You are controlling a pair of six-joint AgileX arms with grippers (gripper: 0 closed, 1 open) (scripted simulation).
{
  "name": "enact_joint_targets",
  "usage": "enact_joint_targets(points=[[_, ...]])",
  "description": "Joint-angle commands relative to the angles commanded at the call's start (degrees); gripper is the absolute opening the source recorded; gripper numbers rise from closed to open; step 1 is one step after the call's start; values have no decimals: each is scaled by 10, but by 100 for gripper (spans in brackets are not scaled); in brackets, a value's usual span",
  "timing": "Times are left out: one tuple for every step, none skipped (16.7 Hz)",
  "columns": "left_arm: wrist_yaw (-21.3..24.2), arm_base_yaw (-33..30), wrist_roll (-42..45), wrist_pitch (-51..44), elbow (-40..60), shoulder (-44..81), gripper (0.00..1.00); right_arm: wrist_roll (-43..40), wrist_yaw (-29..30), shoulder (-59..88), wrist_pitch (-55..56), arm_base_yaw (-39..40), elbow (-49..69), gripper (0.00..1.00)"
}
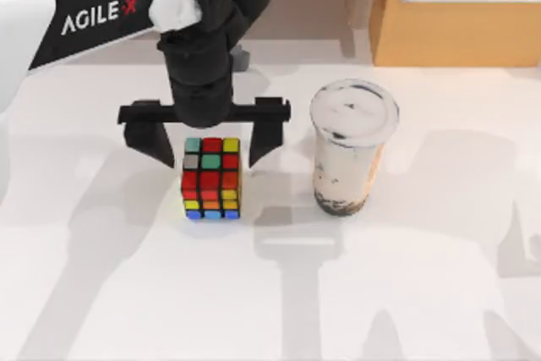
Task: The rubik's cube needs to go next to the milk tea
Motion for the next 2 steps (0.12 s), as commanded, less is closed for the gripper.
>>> enact_joint_targets(points=[[0,0,0,0,0,0,100,0,0,0,0,0,0,100],[0,0,0,0,0,0,100,0,0,0,0,0,0,100]])
